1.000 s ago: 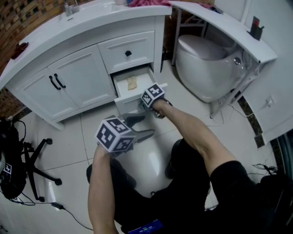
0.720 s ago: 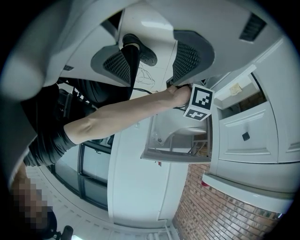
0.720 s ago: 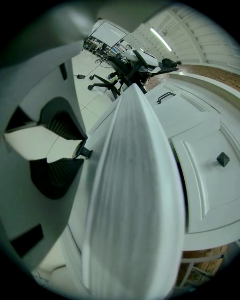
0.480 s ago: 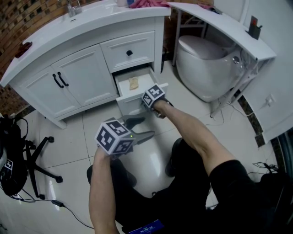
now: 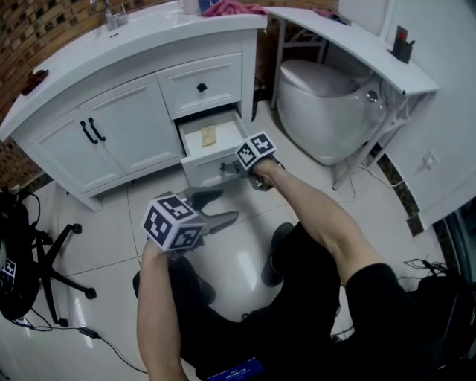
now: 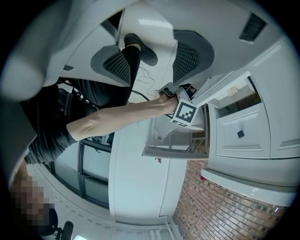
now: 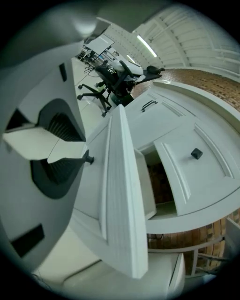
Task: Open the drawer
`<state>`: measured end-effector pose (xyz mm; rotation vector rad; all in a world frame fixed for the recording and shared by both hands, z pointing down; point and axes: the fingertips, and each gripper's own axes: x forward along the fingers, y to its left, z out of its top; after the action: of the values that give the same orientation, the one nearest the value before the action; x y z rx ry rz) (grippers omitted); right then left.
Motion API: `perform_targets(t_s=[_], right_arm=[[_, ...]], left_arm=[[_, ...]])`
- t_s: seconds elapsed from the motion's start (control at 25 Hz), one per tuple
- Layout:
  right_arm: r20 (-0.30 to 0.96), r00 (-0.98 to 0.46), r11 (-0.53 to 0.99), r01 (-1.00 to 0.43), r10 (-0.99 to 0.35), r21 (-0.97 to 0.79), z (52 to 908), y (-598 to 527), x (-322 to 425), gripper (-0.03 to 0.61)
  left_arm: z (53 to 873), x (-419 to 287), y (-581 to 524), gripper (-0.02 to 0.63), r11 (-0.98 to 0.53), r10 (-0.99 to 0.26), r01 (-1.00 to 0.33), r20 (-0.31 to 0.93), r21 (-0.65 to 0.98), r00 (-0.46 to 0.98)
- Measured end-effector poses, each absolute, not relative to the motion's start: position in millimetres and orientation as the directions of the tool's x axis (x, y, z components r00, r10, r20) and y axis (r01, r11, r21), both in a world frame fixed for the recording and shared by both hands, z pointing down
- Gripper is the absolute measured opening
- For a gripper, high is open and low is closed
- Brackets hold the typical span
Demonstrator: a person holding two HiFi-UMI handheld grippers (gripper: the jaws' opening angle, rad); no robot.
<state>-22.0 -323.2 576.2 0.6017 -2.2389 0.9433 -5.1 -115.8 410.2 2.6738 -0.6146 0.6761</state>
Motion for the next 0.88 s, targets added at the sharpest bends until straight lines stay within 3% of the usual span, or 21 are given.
perform_targets(t_s=[0.48,0.88], right_arm=[[0.385,-0.921,0.713,-0.313,-0.065,-0.627,457.6,-245.5,-28.6,0.11],[0.259,-0.966,0.813,-0.141,0.012,-0.565,391.6,-174.3,-20.4,0.107]], left_arm=[[405.2,-10.5,-87.4,0.287,-0.853,-0.346,-0.486,0.494,0.188,0.798],[401.3,-2.2,-60.4,0.287,-0.854,-0.351,-0.482,0.466,0.196,0.812]])
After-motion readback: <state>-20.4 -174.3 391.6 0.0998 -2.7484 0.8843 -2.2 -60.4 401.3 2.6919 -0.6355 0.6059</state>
